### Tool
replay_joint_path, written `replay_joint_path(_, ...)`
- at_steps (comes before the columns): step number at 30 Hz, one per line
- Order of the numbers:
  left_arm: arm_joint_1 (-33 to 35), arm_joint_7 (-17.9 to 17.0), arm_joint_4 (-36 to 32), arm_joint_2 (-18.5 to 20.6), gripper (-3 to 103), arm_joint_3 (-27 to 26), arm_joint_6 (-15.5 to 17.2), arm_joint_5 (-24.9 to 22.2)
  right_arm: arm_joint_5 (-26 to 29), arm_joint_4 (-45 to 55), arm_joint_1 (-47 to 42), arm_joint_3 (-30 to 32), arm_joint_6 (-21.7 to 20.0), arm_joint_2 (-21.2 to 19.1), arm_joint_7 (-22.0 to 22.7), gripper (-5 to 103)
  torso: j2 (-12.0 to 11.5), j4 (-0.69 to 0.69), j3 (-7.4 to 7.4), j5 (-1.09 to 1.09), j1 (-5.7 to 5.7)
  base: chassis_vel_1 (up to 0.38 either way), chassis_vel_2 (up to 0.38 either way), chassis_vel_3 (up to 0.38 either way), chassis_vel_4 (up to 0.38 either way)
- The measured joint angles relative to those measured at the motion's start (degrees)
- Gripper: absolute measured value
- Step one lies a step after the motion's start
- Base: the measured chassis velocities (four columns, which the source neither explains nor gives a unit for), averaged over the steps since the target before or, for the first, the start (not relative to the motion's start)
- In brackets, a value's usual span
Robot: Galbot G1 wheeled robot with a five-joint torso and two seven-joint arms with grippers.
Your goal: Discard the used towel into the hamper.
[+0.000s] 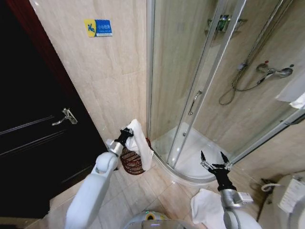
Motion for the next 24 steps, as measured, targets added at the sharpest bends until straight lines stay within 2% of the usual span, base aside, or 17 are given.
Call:
replay_joint_path(6,-6.51,-0.90,7.34,-0.05,2,5.18,-3.09,-2.30,-0.40,0.19,-0.10,0.10,-0.10,0.05,0.00,100,0.00,0.00,0.00,0.00,0.00,0.000,0.000,0.000,0.000)
replay_joint_path(8,-9.13,-0.91,11.03,-1.17,2,7.33,-4.73,-2.39,-0.65,0.31,-0.03,0.13,-0.19,0.22,0.00,100,0.00,0.00,0.00,0.00,0.00,0.000,0.000,0.000,0.000)
replay_joint_path(12,-13.18,-1.16,15.10,-3.26,2,8.80,-5.85,-1.83,-0.84,0.45,-0.04,0.31,-0.36,0.29,0.03,100,0.00,-0.01,0.01,0.00,0.00,0.000,0.000,0.000,0.000)
replay_joint_path(18,-17.64,-1.89,16.62,-3.80,2,9.37,-5.85,-1.69,-0.90,0.12,0.19,0.42,-0.50,0.24,0.12,100,0.00,-0.01,0.01,0.00,0.00,0.000,0.000,0.000,0.000)
replay_joint_path(22,-20.37,-2.50,16.31,-2.89,2,9.32,-4.20,-1.79,-1.33,-0.18,0.54,0.13,-0.80,0.32,0.05,100,0.00,-0.01,0.00,0.00,0.00,0.000,0.000,0.000,0.000)
replay_joint_path(24,-21.25,-2.79,15.68,-1.68,2,8.38,-3.14,-0.26,-1.51,-0.37,0.83,0.03,-0.84,0.44,0.00,100,0.00,-0.01,0.00,0.00,0.00,0.000,0.000,0.000,0.000)
